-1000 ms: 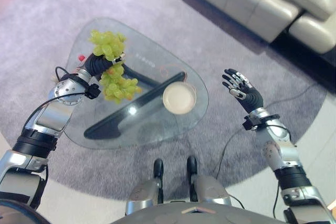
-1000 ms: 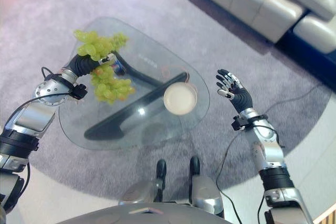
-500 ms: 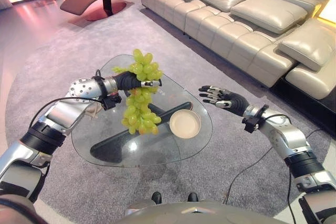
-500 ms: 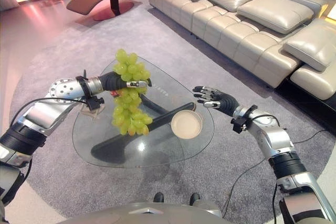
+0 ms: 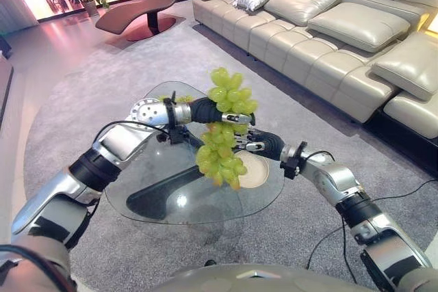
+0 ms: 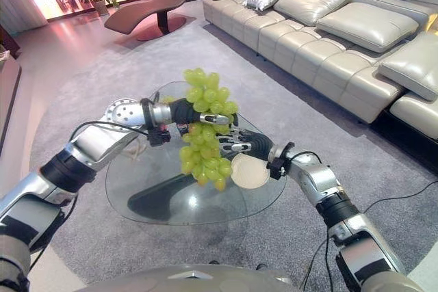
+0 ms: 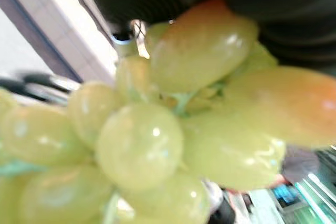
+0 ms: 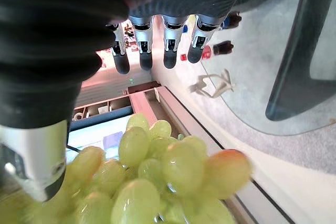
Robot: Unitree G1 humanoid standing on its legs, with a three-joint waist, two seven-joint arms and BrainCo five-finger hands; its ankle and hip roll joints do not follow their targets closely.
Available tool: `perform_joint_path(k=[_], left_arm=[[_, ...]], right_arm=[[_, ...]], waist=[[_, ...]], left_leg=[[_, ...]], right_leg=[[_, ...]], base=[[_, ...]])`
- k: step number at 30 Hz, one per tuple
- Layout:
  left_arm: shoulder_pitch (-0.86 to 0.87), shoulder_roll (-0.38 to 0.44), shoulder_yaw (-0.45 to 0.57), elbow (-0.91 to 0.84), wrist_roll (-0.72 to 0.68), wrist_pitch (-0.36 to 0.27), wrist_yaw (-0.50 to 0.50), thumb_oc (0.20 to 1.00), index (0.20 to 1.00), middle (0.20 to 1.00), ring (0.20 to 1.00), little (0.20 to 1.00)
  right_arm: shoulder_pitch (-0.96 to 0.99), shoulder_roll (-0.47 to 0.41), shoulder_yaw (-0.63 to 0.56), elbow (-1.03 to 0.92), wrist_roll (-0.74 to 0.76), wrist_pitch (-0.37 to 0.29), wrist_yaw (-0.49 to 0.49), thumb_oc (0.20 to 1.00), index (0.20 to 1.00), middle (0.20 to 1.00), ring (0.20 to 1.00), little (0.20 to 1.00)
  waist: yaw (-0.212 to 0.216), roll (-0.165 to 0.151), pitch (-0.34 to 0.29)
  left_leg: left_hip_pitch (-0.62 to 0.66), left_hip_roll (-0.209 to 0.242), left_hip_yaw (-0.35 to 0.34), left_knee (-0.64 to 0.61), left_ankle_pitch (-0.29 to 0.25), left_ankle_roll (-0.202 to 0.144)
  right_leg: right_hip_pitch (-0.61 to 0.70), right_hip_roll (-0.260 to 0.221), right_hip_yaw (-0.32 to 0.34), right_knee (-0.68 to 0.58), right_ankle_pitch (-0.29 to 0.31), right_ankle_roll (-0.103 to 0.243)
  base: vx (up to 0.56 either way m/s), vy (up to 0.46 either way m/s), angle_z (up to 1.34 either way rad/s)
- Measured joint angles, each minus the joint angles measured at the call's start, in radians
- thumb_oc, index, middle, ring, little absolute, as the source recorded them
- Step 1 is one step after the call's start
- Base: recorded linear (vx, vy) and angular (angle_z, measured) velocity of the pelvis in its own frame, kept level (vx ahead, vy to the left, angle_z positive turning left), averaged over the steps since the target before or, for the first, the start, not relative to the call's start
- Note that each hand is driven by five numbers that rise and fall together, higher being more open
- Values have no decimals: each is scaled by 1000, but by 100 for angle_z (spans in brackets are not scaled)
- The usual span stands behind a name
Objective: Pick up fruits into the plate
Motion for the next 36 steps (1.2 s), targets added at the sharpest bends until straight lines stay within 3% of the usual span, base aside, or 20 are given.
perform_joint_path(k=[9,13,19,23,28,32,33,34,36], left_arm=[[-2,-5,0,-10,-46,25,1,200,200,200,200,200],[-2,-5,0,-12,-68,28,2,200,200,200,200,200],[-1,0,3,-12,-68,25,1,200,200,200,200,200],[-1,0,5,-12,-68,21,0,200,200,200,200,200],[27,0,28,-12,-67,18,0,200,200,200,200,200],[53,-4,64,-9,-64,17,-4,200,200,200,200,200],[62,-4,74,-9,-64,16,-6,200,200,200,200,200],[69,-5,86,-9,-63,16,-8,200,200,200,200,200],[70,-5,91,-9,-63,16,-11,200,200,200,200,200]], right_arm=[[0,32,75,0,22,1,19,1000,1000,1000,1000,1000],[5,55,80,-8,104,14,54,1000,1000,1000,1000,1000],[76,73,101,-117,301,138,219,1000,1000,1000,1000,1000],[115,102,110,-165,421,263,314,1000,1000,1000,1000,1000],[134,120,109,-232,554,377,332,1000,1000,1000,1000,1000],[136,145,107,-249,626,422,331,1000,1000,1000,1000,1000],[137,148,107,-259,628,423,331,683,683,683,683,683],[138,149,105,-267,628,426,330,200,200,200,200,200],[142,149,102,-270,639,431,321,200,200,200,200,200]], waist=[[0,13,-10],[0,13,-10],[1,16,-12],[-1,20,-14],[0,34,-23],[-2,43,-25],[-2,44,-25],[-3,44,-25],[-1,44,-25]], left_leg=[[-3,-4,-2,0,-7,1],[-3,-4,-1,0,-6,0],[-12,-4,-1,0,-7,1],[-12,-4,1,0,-6,0],[-17,-4,9,0,-8,2],[-19,-4,20,0,-7,1],[-20,-3,24,0,-7,1],[-20,-3,25,0,-8,2],[-21,-3,25,0,-9,4]], right_leg=[[0,-5,-1,0,0,0],[0,-5,0,0,0,1],[-10,-5,1,0,-1,1],[-12,-5,3,0,-1,1],[-21,-5,13,0,-1,1],[-28,-4,24,0,-1,1],[-30,-4,27,0,-1,1],[-31,-4,28,0,-1,1],[-31,-4,28,0,-1,2]], base=[[0,0,0],[0,0,0],[0,0,0],[0,0,0],[-13,5,-4],[-22,5,-9],[-23,1,-7],[-23,0,-5],[0,0,0]])
